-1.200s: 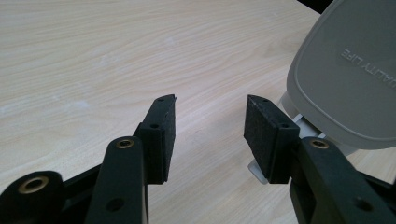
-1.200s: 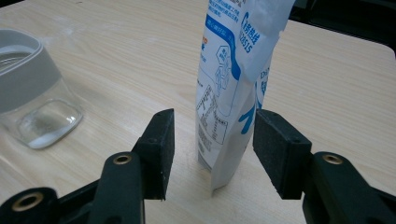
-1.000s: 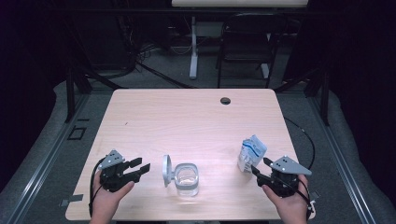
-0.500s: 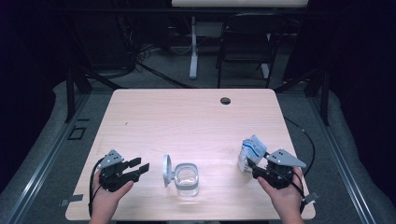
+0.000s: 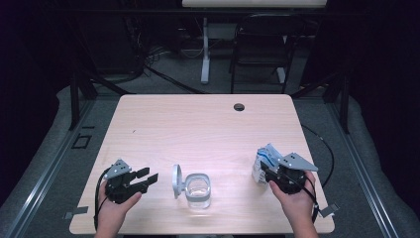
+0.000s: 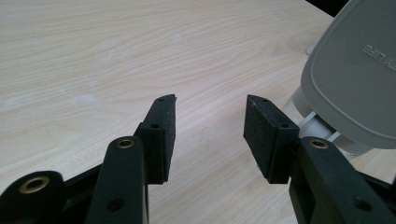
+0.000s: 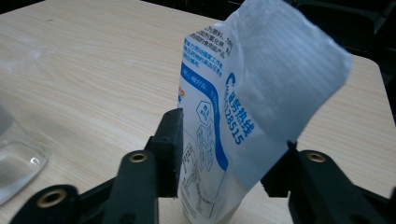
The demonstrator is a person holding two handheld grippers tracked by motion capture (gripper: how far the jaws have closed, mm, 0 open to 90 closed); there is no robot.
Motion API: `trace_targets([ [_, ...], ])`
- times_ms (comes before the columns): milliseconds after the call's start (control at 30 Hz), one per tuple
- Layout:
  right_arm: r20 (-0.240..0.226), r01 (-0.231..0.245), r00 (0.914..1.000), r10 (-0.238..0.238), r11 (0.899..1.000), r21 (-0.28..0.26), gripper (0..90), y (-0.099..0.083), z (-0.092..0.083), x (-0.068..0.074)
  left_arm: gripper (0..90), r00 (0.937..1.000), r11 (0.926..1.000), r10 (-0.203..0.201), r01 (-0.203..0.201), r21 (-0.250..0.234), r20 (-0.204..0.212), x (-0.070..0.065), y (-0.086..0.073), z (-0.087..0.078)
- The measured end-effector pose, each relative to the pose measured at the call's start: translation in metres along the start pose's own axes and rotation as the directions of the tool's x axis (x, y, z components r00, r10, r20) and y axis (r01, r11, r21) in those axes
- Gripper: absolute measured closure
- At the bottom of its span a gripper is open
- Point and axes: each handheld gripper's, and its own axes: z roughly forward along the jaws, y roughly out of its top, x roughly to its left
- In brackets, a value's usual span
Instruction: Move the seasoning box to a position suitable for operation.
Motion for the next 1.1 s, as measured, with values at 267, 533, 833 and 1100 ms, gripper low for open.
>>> trace_targets([
  [267,0.011,0.012,0.9999,-0.011,0.999,-0.047,79.6,0.006,-0.005,-0.001,54.2,1.0,1.0,-0.001,0.001,0.005,0.0,0.001,-0.001,0.001],
  [533,0.013,0.038,0.9992,-0.038,0.999,-0.027,88.9,0.008,-0.004,0.002,54.8,0.9999,1.0,-0.003,0.003,0.008,-0.01,0.002,-0.001,0.001],
  [833,-0.044,0.068,0.9966,-0.069,0.997,-0.025,90.0,0.013,-0.005,0.011,54.4,1.0,1.0,-0.007,0.007,-0.003,-0.006,0.002,-0.001,0.001],
  [1100,-0.129,0.062,0.9893,-0.068,0.997,-0.054,90.0,0.011,-0.013,0.016,54.4,0.9999,0.9999,-0.013,0.013,-0.002,-0.008,0.002,-0.001,0.0],
])
